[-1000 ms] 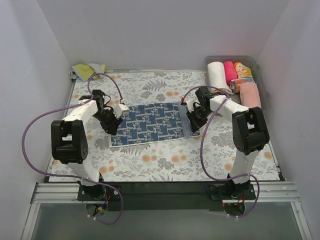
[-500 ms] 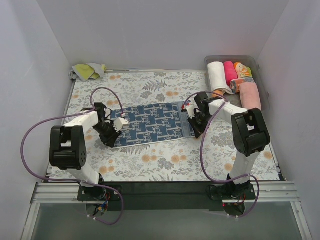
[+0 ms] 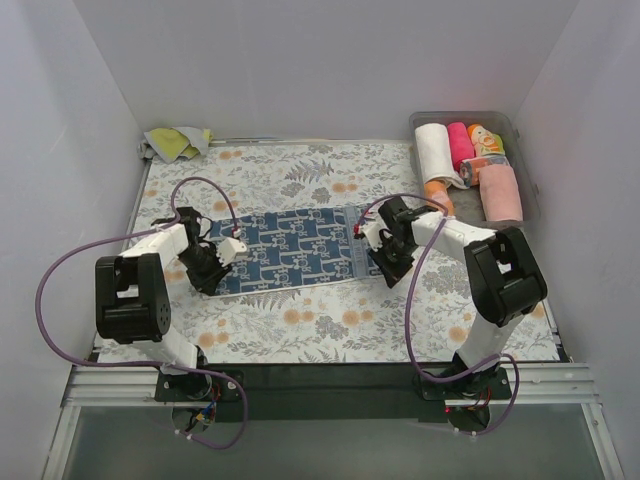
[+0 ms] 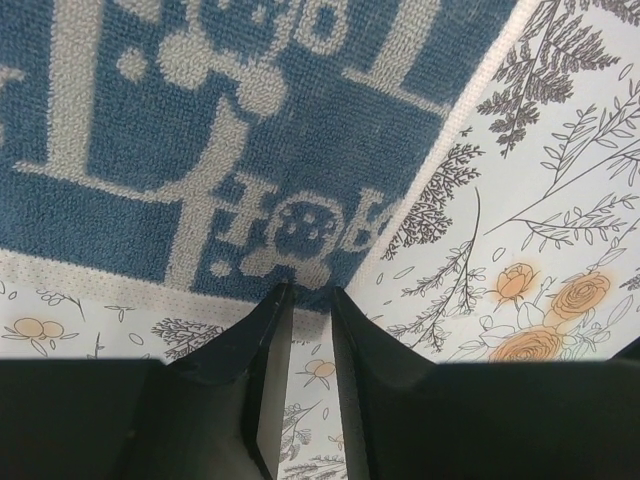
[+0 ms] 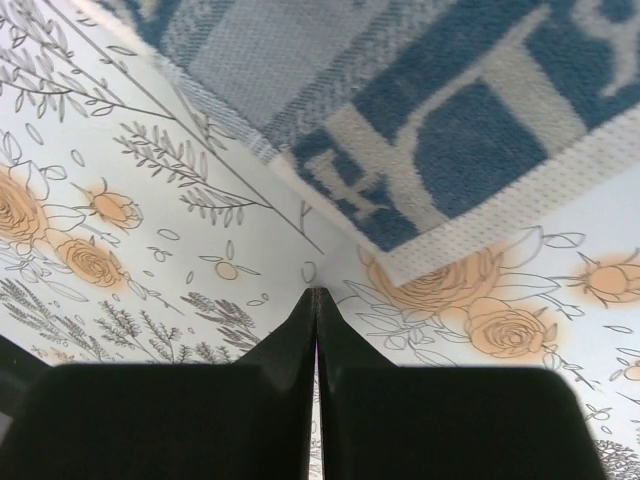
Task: Roll the towels
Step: Flatten the towel
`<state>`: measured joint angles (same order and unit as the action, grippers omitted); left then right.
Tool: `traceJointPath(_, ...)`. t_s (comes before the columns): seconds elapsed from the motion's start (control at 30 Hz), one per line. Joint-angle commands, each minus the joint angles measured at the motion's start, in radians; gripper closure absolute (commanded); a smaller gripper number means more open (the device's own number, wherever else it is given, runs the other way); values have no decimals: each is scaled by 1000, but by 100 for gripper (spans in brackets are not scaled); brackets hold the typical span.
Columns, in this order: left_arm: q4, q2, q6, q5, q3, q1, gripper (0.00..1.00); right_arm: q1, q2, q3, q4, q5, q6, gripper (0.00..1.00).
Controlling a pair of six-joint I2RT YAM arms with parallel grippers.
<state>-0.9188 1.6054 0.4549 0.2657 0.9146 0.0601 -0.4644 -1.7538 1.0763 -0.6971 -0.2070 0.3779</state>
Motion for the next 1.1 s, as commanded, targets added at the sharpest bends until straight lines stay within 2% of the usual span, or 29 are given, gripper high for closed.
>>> traceJointPath(0.0,3,42,39,-39,15,15,78,-22,-36,-26,-33,-3,7,99)
traceJointPath(0.17,-6,54,34,-25,35,15,76,-17,45,36,-16,-55,4,98)
traceJointPath(0.23,-6,59,27,-17,38,15,76,-17,57,68,10,-54,-16,95)
traceJointPath(0.53,6,68,4,-13,35,17,75,-17,-82,172,56,-9,-45,96)
traceJointPath(0.77,11,82,-18,-9,49,15,73,-17,-107,99,61,72,-10,98)
traceJointPath(0.93,11,61,11,-42,15,27,74,-16,-44,-34,67,153,58,99)
traceJointPath(1.07,11,50,39,-56,-10,38,77,-16,-12,-61,65,141,69,98)
